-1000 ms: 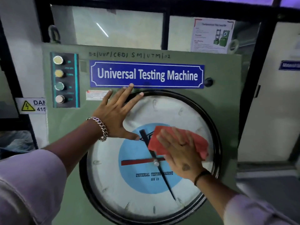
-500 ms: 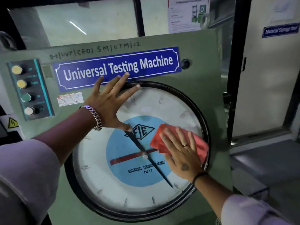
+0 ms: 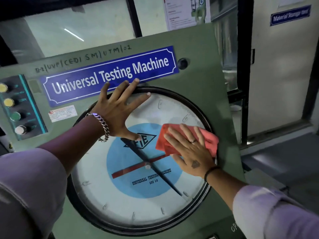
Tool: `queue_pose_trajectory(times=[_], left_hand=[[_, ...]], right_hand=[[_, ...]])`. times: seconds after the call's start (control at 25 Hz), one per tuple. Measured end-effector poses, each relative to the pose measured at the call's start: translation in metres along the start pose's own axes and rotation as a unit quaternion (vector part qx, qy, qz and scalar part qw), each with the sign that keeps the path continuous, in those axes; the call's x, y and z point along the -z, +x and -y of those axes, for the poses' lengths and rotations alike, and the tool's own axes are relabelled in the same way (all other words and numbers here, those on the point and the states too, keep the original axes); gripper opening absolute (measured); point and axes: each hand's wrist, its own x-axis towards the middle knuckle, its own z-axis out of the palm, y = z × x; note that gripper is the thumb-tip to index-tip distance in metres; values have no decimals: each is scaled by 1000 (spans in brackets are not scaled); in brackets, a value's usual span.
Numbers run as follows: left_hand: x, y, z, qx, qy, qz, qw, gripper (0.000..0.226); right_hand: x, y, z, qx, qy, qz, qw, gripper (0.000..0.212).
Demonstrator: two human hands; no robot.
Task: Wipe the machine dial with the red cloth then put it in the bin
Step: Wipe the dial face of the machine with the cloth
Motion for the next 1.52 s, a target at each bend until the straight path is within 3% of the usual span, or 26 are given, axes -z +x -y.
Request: queue_pose_trajectory(times=[0.16,0.24,0.36,0.48,0.56,0.68,0.88,1.12,1.16,1.36,1.44,1.52], left_hand=[[5,3,-1,20,-9,24,999,149],[6,8,-4,29,-17,26,999,151],[6,-2,-2,48,-29,26,998,156],[4,-26,7,78,-43,39,995,158],[2,-36,9,95,-62,48,992,157],[-2,-46,11,129,-92,31,987,156],[-13,-64,8,147,-101,-13,984,151],[-17,-95,11,176,-137,11,975,150],[-18,-102,11,185,-146,12,972,150],[-30,-134,3,225,-197,-34,954,152],[-32,-140,0,229,-205,-32,951,152],[-30,-141,0,235,-203,-21,950,152]], right_hand=[[12,74,3,-79,42,-65,994,80],[11,98,16,-22,42,-62,997,81],[2,65,6,60,10,-26,998,86],[12,62,-17,-5,-20,-38,999,86],[26,97,-20,-57,-29,-66,996,79],[47,166,0,-64,4,-93,994,70],[66,213,28,-4,84,0,996,68],[79,169,-17,-225,69,-18,972,61],[81,185,-3,-207,57,-13,977,60],[78,274,92,66,-15,59,996,60],[77,271,84,78,-11,76,994,61],[79,247,49,29,-2,54,998,60]])
